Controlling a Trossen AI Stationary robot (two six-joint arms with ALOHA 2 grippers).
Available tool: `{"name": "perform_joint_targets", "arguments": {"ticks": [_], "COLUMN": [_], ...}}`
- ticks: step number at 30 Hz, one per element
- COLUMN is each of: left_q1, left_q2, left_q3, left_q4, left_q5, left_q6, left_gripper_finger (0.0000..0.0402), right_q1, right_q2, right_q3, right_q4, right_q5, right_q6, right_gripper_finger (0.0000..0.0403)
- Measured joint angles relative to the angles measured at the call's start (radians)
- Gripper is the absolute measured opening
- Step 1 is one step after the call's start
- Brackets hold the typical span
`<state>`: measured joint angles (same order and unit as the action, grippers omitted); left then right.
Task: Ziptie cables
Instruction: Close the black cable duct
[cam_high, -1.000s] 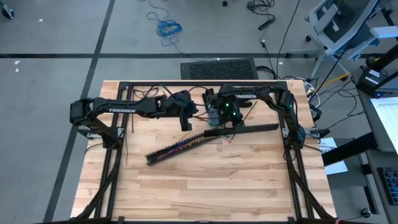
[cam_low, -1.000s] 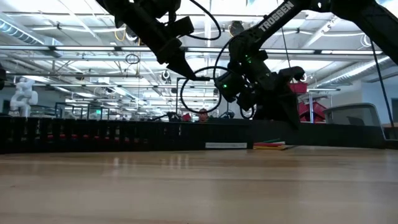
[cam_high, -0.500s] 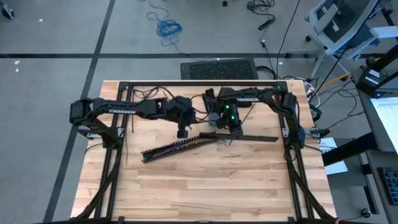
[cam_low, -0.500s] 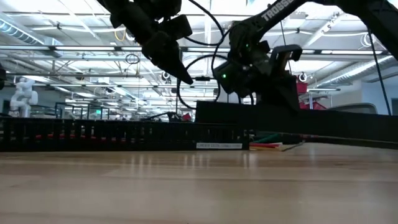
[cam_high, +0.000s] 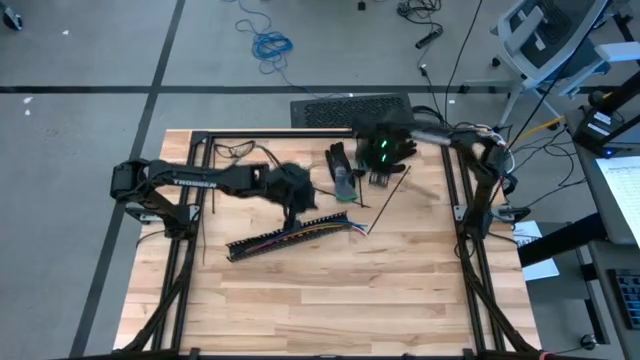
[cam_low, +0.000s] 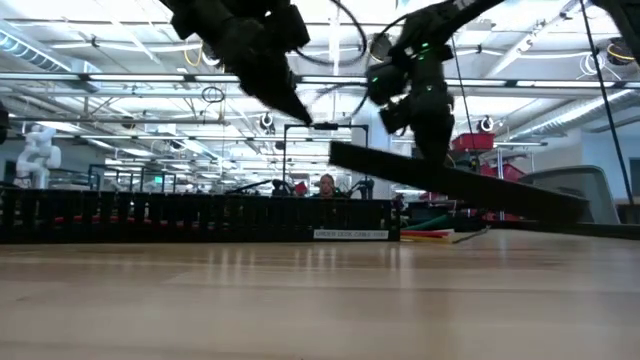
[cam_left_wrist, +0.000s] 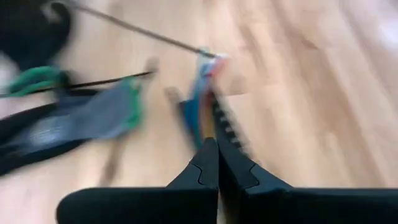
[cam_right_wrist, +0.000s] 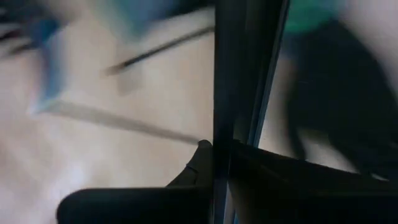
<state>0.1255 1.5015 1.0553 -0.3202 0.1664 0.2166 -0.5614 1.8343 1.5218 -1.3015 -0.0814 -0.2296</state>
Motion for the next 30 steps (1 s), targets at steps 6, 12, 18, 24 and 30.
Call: {"name": "perform_joint_targets", "arguments": {"ticks": [6,12,18,24,30], "left_q1": [-0.012,-0.057,-0.116,-0.166,-0.256], "left_q2": [0.015,0.123,0.262,0.313,0.305], "left_q3": [0.004,0.002,0.001,0.003,0.004], "left_q4": [0.044,0.118,0.174,0.198,0.068], "left_q5": [-0.006,-0.031,-0.088,-0.228,-0.177], "left_q6": [-0.088,-0.264,-0.448,-0.597,-0.591], "left_gripper_finger": [0.0,0.0,0.0,0.0,0.0], "right_q1": [-0.119,-0.178,-0.177,-0.177,-0.169], "right_q2": [-0.172,-0.374,-0.531,-0.597,-0.602], "right_q3": [-0.001,-0.001,0.001,0.001,0.0], "right_q4": [0.15,0.292,0.371,0.386,0.385], "right_q5": [0.013,0.022,0.016,-0.043,-0.084], "right_q6": [0.16,0.226,0.229,0.205,0.176], "right_gripper_finger": [0.0012,0.0012,0.0012,0.0012,0.0012]}}
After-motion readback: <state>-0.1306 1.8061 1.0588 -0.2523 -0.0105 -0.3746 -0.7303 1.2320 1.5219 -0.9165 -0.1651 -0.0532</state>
